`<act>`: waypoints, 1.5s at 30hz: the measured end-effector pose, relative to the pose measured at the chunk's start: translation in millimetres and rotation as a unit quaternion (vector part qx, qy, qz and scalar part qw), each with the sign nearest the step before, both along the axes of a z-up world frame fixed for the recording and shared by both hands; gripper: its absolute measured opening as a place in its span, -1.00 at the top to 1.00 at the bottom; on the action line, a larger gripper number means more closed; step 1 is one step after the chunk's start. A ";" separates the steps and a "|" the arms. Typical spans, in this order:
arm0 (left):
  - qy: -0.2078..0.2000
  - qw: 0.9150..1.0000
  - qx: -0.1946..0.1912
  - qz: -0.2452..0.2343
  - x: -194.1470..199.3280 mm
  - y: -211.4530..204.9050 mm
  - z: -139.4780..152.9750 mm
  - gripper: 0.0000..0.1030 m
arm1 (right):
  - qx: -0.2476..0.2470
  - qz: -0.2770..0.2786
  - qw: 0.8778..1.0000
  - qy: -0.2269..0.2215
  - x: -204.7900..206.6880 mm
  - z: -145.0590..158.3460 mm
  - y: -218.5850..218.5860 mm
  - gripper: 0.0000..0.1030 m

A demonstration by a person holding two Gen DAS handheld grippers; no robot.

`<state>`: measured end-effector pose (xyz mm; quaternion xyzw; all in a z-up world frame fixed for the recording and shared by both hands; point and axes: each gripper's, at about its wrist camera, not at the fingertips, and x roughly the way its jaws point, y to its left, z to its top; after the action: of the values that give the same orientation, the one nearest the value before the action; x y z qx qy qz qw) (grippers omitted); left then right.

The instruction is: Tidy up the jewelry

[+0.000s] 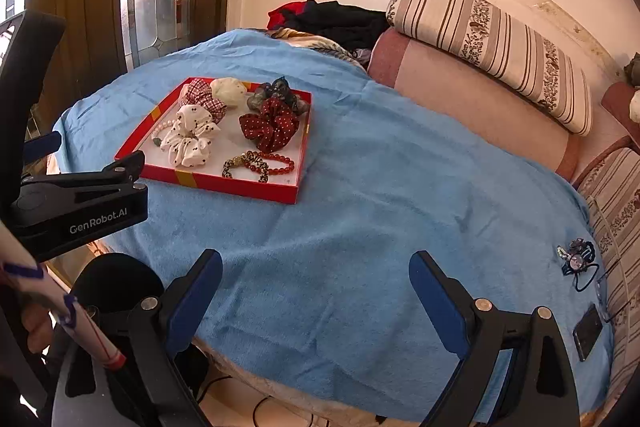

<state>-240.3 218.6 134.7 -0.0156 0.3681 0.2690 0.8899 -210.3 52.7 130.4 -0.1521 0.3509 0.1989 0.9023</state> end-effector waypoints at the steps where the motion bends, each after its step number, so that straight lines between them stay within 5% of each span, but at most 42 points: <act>1: 0.000 1.000 -0.001 0.000 0.3 0.2 -0.4 -0.98 | -0.001 0.000 1.000 0.001 0.3 -0.6 0.4 -0.88; 45: 0.006 1.000 -0.016 0.007 -1.5 11.1 -9.2 -0.98 | -0.015 0.000 1.000 0.020 0.7 -15.1 7.8 -0.88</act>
<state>-241.8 229.7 125.5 -0.0308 0.3774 0.2698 0.8853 -209.7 60.5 115.4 -0.1617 0.3717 0.1962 0.8928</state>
